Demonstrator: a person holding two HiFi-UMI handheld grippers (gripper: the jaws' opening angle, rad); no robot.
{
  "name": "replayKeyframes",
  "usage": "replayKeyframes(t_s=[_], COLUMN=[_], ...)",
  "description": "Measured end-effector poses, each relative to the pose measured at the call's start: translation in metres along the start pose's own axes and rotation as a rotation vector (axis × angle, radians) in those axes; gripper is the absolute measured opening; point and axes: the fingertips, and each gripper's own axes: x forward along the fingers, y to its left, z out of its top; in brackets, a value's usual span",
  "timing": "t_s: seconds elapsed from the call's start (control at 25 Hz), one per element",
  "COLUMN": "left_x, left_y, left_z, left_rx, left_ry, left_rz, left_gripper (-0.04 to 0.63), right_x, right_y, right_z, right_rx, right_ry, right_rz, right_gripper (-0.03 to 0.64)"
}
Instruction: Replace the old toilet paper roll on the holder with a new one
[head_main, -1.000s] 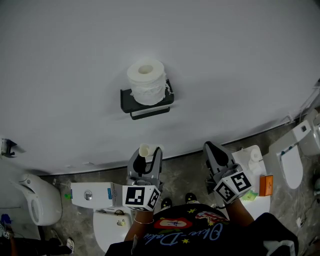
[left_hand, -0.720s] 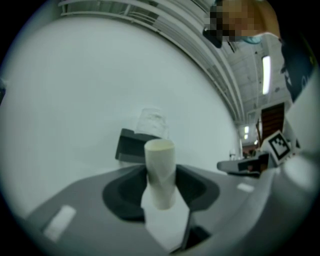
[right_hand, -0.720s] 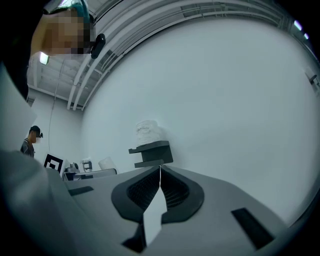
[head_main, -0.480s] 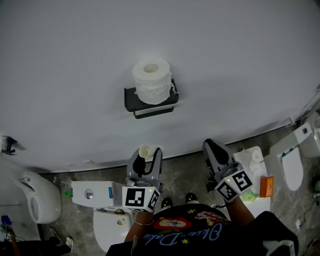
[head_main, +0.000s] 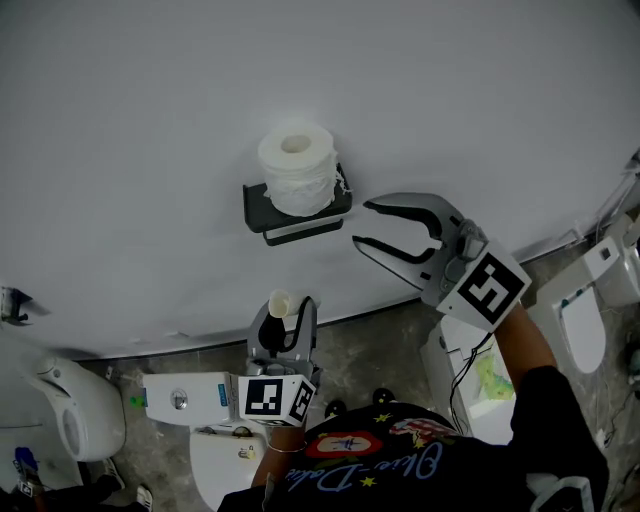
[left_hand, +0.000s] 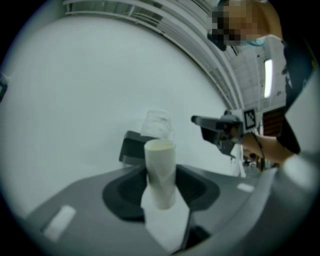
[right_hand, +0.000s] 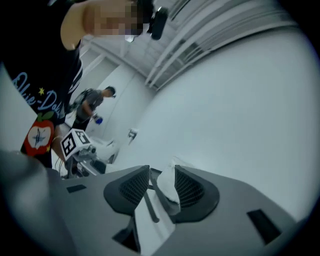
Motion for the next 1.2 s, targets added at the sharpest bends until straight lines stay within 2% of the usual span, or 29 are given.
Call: replayKeyframes(t_s=[0.12,0.16,0.24,0.32,0.4,0.52,0.76,0.92,1.08,1.2], left_x=[0.000,-0.001,-0.005,-0.012,-0.020,-0.030,-0.048,-0.053,-0.054,-0.055], left_y=[0.007,0.010,0.016,0.023,0.029,0.038,0.047,0.046,0.042,0.040], left_z=[0.004,0.006,0.010,0.013,0.014,0.011,0.011,0.008,0.006,0.004], left_rx=[-0.008,-0.007,-0.008,-0.011,-0.015,-0.023,-0.040,-0.050,-0.059,-0.061], left_ry=[-0.009,-0.013,-0.023,-0.030,-0.035,-0.030,-0.027,-0.023,-0.019,-0.017], left_rz=[0.012,0.019,0.036,0.060,0.088,0.123,0.170,0.180,0.174,0.169], left_gripper=[0.176,0.176,0.176,0.176,0.176,0.176,0.176,0.176,0.176,0.176], right_x=[0.031,0.040,0.054,0.066,0.077,0.089,0.104,0.109,0.109,0.101], right_y=[-0.018,-0.021,-0.023,-0.027,-0.030,-0.031,-0.034,-0.034,-0.033,-0.036], right_z=[0.029,0.035,0.037,0.032,0.027,0.021,-0.001,-0.007,-0.007,-0.006], right_rx=[-0.154,-0.199,-0.294,-0.378,-0.410,-0.397,-0.431,-0.480,-0.470,-0.448], right_ry=[0.038,0.059,0.132,0.213,0.273,0.336,0.522,0.604,0.617,0.561], right_rz=[0.112,0.169,0.273,0.329,0.368,0.434,0.483,0.499,0.483,0.439], right_gripper=[0.162,0.191,0.227,0.230,0.230,0.230,0.230,0.230,0.229,0.227])
